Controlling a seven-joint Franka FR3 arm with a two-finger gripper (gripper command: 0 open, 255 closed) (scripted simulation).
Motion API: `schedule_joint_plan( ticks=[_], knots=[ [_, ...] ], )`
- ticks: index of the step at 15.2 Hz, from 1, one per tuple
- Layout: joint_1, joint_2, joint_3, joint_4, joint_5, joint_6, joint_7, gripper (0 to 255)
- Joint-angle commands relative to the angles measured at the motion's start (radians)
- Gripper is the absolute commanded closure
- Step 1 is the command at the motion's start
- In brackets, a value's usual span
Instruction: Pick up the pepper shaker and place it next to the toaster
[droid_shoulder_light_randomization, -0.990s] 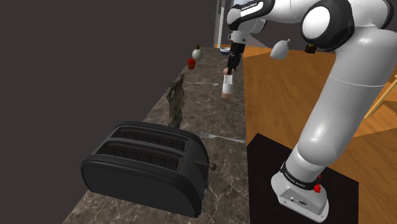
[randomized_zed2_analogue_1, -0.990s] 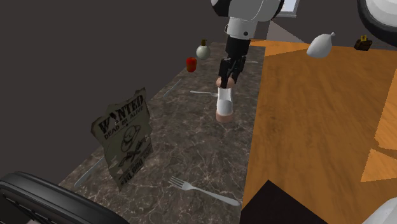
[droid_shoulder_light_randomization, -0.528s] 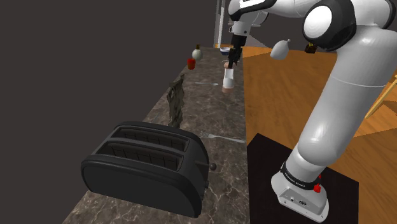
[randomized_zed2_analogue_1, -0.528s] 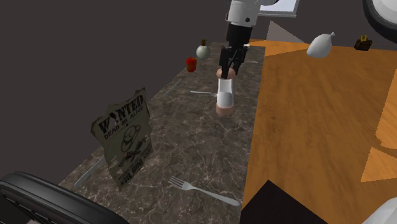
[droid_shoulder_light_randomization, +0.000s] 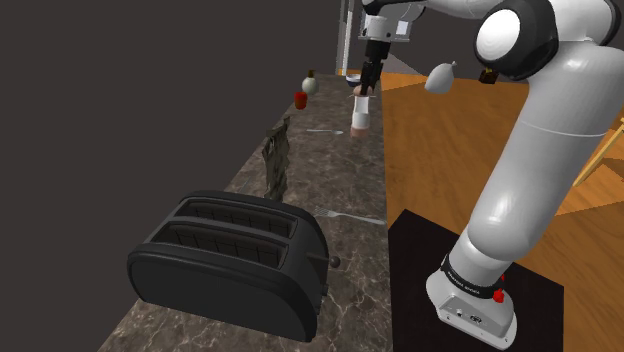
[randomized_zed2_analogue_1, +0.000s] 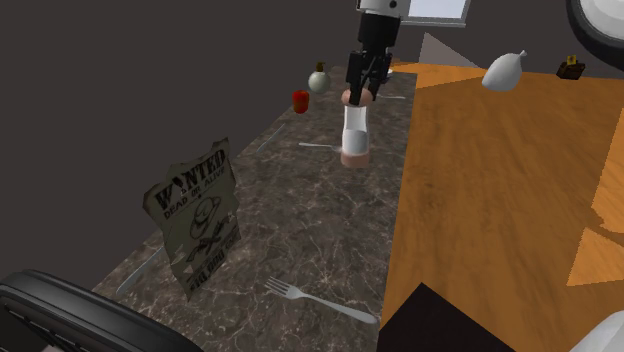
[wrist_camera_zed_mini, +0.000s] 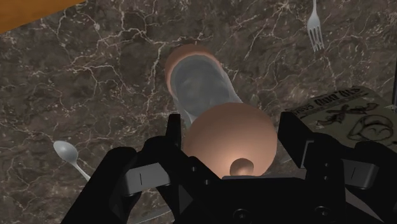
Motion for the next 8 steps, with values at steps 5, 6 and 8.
schedule_joint_plan(
  ticks=[5, 6, 8],
  knots=[
    [-0.006, 0.016, -0.003, 0.098, 0.006, -0.085, 0.008, 255],
    [-0.007, 0.019, -0.004, 0.116, 0.008, -0.099, 0.008, 255],
    [-0.010, 0.027, -0.005, 0.153, 0.012, -0.129, 0.010, 255]
  ],
)
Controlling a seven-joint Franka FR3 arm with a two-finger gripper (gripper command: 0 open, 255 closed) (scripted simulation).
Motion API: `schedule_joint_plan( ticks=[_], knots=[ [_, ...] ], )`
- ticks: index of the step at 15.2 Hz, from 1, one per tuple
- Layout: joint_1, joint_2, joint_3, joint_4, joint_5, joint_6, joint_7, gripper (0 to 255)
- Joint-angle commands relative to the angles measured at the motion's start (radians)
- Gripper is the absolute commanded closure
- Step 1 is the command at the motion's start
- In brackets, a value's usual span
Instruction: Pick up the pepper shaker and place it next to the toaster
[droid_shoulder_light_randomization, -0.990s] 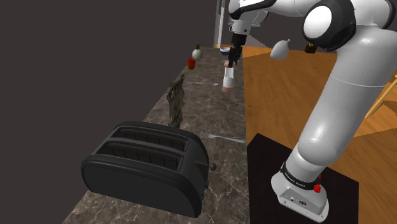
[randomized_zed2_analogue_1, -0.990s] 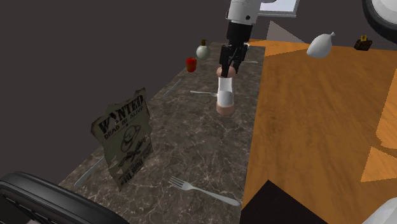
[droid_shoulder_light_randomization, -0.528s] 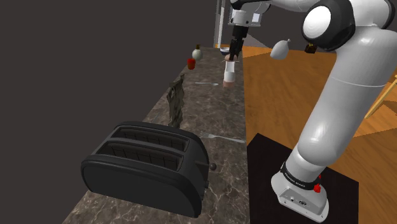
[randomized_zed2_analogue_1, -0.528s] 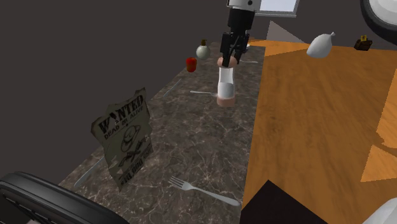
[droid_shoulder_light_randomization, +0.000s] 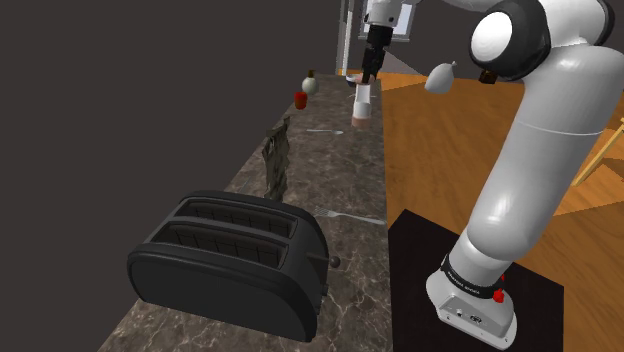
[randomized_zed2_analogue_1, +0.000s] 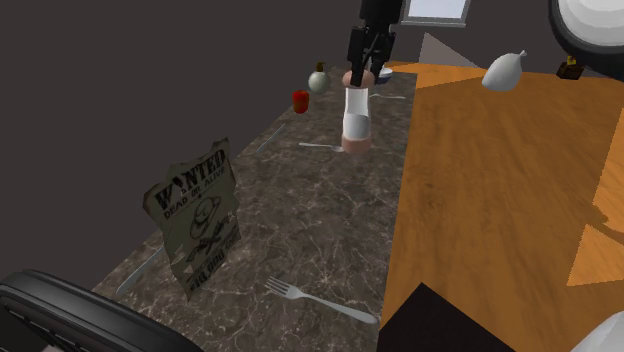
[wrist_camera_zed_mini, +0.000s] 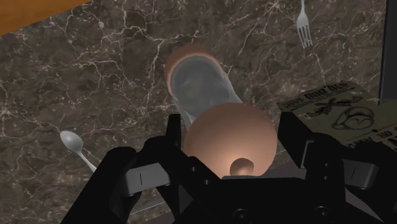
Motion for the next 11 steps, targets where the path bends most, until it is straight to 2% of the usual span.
schedule_joint_plan(
  ticks=[1, 11],
  knots=[
    [-0.003, 0.008, -0.001, 0.041, 0.004, -0.034, 0.003, 255],
    [-0.033, 0.079, -0.012, 0.269, 0.041, -0.200, 0.007, 255]
  ],
)
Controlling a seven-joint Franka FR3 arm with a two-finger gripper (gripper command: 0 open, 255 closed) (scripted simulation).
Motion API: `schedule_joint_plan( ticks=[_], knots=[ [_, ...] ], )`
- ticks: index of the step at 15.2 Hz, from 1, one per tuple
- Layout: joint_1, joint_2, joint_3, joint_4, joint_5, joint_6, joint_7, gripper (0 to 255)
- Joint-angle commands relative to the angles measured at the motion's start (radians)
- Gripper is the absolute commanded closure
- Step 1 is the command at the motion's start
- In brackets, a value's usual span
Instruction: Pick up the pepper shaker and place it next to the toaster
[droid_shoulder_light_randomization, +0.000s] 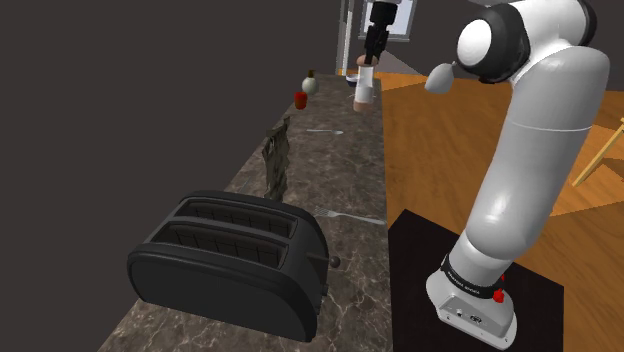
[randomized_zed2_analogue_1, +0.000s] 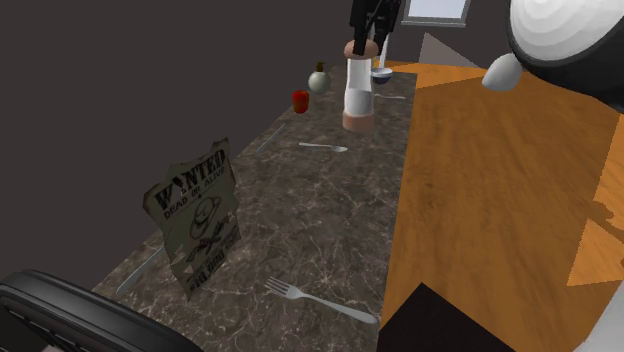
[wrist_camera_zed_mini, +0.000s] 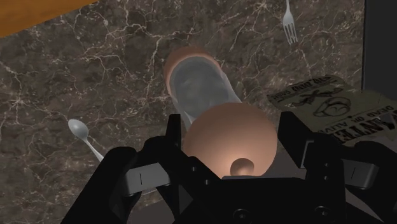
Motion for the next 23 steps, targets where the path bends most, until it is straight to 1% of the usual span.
schedule_joint_plan(
  ticks=[1, 5, 8, 11, 14, 17, 23],
  knots=[
    [-0.009, 0.019, -0.003, 0.054, 0.011, -0.038, 0.000, 255],
    [-0.031, 0.061, -0.007, 0.162, 0.035, -0.108, 0.001, 255],
    [0.051, -0.094, 0.020, -0.035, -0.037, -0.040, 0.069, 255],
    [0.104, -0.226, 0.060, -0.186, -0.090, 0.004, 0.145, 255],
    [0.136, -0.340, 0.111, -0.309, -0.124, 0.033, 0.223, 255],
    [0.158, -0.440, 0.164, -0.413, -0.142, 0.052, 0.298, 255],
    [0.186, -0.606, 0.274, -0.576, -0.142, 0.069, 0.443, 255]
  ],
)
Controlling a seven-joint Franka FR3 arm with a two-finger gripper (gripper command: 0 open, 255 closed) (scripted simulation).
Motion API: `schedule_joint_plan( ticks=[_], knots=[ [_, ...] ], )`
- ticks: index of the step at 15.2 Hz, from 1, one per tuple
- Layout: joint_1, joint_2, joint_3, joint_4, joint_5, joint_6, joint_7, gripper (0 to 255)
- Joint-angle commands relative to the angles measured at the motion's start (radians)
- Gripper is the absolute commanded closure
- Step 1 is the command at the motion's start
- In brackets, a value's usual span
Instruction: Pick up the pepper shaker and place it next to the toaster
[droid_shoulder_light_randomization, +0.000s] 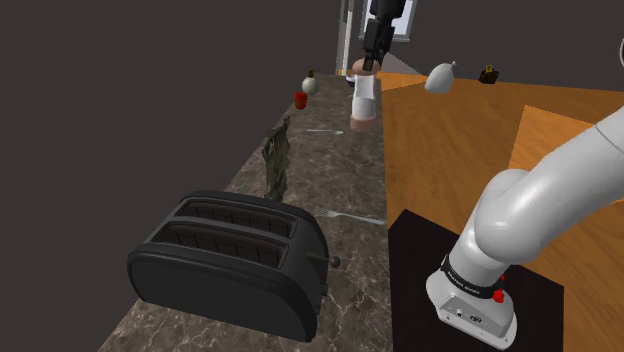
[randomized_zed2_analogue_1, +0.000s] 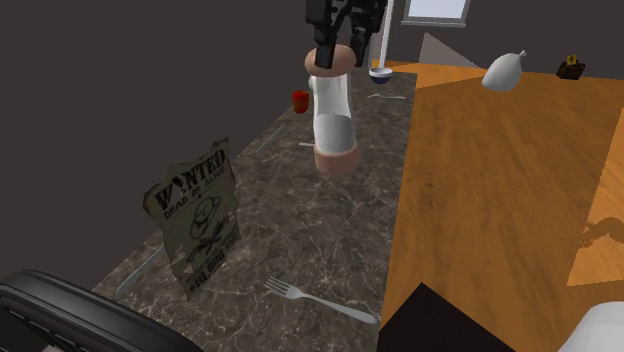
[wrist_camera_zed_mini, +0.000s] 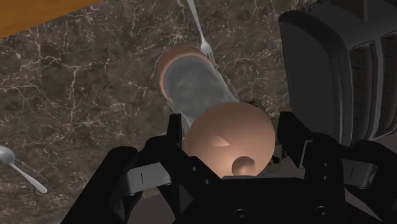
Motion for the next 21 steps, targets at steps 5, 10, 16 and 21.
schedule_joint_plan(
  ticks=[5, 10, 16, 21],
  knots=[
    [0.026, -0.141, 0.114, -0.131, 0.031, 0.009, 0.144, 255],
    [0.049, -0.228, 0.209, -0.201, 0.079, 0.009, 0.260, 255],
    [0.080, -0.301, 0.327, -0.249, 0.151, 0.009, 0.399, 255],
    [0.106, -0.335, 0.429, -0.259, 0.218, 0.015, 0.518, 255]
  ],
)
